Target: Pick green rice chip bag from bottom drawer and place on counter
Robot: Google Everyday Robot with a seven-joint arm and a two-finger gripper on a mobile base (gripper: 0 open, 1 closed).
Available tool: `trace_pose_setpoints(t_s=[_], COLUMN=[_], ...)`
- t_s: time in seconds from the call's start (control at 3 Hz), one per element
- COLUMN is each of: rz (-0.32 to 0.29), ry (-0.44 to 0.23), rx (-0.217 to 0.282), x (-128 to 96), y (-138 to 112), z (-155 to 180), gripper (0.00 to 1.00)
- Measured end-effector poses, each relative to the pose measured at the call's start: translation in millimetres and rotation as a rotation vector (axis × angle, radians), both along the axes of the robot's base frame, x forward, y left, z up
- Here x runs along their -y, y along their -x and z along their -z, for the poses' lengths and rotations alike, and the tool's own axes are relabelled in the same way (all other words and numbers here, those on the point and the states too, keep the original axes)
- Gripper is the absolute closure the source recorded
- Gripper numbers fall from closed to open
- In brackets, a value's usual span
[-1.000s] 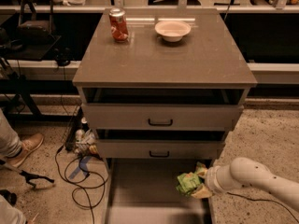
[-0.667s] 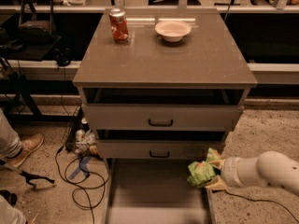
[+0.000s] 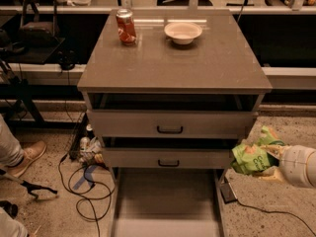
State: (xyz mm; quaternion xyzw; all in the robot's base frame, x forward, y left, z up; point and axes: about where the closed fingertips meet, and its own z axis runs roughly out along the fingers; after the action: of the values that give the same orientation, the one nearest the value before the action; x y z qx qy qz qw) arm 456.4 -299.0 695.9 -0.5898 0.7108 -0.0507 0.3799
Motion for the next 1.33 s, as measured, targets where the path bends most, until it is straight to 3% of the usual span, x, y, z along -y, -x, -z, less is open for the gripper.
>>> trace_pose_setpoints(t_s=[0.33,0.67,1.33], rz=[0.0,-0.007,0.013], ry=[0.0,0.025,0.063], rx=[0.0,0.113,0.45], x=[0.0,-1.7,-19.7], y=[0.0,-25.9,-101.8], z=[0.0,-59.0,-232.8], gripper=[1.0,1.0,1.0])
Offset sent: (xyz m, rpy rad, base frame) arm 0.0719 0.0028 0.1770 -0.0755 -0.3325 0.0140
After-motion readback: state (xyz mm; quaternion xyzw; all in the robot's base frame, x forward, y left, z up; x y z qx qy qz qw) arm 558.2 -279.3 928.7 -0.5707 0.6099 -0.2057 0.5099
